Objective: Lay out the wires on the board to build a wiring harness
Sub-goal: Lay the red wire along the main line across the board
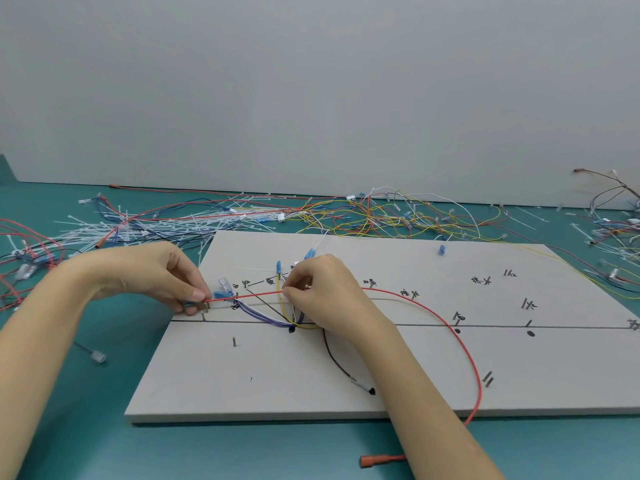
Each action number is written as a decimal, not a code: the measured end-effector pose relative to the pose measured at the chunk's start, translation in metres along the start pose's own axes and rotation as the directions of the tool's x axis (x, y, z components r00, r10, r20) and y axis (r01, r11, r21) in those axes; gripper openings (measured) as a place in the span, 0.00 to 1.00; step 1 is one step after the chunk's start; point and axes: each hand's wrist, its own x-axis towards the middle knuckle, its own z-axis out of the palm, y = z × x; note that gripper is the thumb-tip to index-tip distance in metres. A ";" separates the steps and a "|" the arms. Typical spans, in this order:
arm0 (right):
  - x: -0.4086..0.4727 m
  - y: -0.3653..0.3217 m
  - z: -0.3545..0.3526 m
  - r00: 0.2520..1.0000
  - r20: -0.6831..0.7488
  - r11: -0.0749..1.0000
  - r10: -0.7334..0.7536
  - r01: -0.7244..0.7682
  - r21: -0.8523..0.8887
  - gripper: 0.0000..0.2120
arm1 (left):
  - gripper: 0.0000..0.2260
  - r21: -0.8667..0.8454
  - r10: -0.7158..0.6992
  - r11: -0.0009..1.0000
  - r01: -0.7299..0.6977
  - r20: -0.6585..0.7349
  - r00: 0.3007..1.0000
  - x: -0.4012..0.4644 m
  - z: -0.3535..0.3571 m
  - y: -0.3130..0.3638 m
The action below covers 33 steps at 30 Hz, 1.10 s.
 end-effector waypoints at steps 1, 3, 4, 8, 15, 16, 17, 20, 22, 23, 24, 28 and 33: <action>0.000 0.000 0.000 1.000 -0.007 1.000 0.002 -0.002 0.019 0.06 | 0.16 -0.005 -0.005 1.000 0.005 0.001 1.000 0.000 0.000 0.000; 0.000 0.000 0.000 1.000 -0.013 0.999 0.010 -0.010 0.048 0.06 | 0.15 -0.011 -0.009 1.000 0.008 -0.012 1.000 -0.001 0.000 0.000; 0.000 0.000 0.000 1.000 -0.009 0.998 0.014 -0.014 0.054 0.06 | 0.13 -0.010 -0.007 1.000 0.006 -0.021 1.000 -0.001 0.001 0.001; 0.000 0.002 -0.003 0.999 0.028 0.998 0.046 -0.046 0.032 0.06 | 0.05 0.004 0.001 1.000 -0.001 -0.057 0.998 0.002 0.005 0.004; -0.001 0.005 -0.005 0.980 0.151 0.991 0.132 -0.136 0.015 0.03 | 0.07 -0.027 0.006 1.000 -0.009 -0.111 0.994 0.002 0.008 0.005; -0.001 0.005 -0.005 0.977 0.162 0.990 0.138 -0.142 0.015 0.02 | 0.08 -0.031 0.004 0.999 -0.008 -0.108 0.994 0.002 0.008 0.005; -0.002 0.005 -0.005 0.975 0.171 0.989 0.142 -0.148 0.022 0.01 | 0.09 -0.032 0.001 0.999 -0.005 -0.106 0.994 0.002 0.007 0.005; -0.003 0.003 -0.009 0.966 0.212 0.985 0.146 -0.161 0.053 0.03 | 0.11 -0.010 -0.002 1.000 0.001 -0.099 0.995 0.001 0.007 0.006; -0.003 0.002 -0.013 0.959 0.243 0.986 0.147 -0.163 0.048 0.06 | 0.09 0.004 -0.003 1.000 0.003 -0.096 0.995 0.001 0.009 0.008; -0.004 0.002 -0.015 0.957 0.250 0.985 0.148 -0.164 0.045 0.08 | 0.09 0.010 -0.003 1.000 0.004 -0.098 0.995 0.001 0.010 0.009; -0.004 0.002 -0.017 0.956 0.251 0.985 0.150 -0.167 0.047 0.08 | 0.09 0.018 -0.001 1.000 0.003 -0.102 0.995 0.002 0.011 0.010; -0.005 0.000 -0.025 0.954 0.260 0.982 0.148 -0.173 0.074 0.09 | 0.09 0.057 0.003 0.998 0.004 -0.121 0.993 0.001 0.014 0.012; -0.008 -0.001 -0.031 0.951 0.280 0.981 0.133 -0.167 0.100 0.08 | 0.09 0.159 0.033 0.987 -0.012 -0.131 0.991 -0.001 0.016 0.016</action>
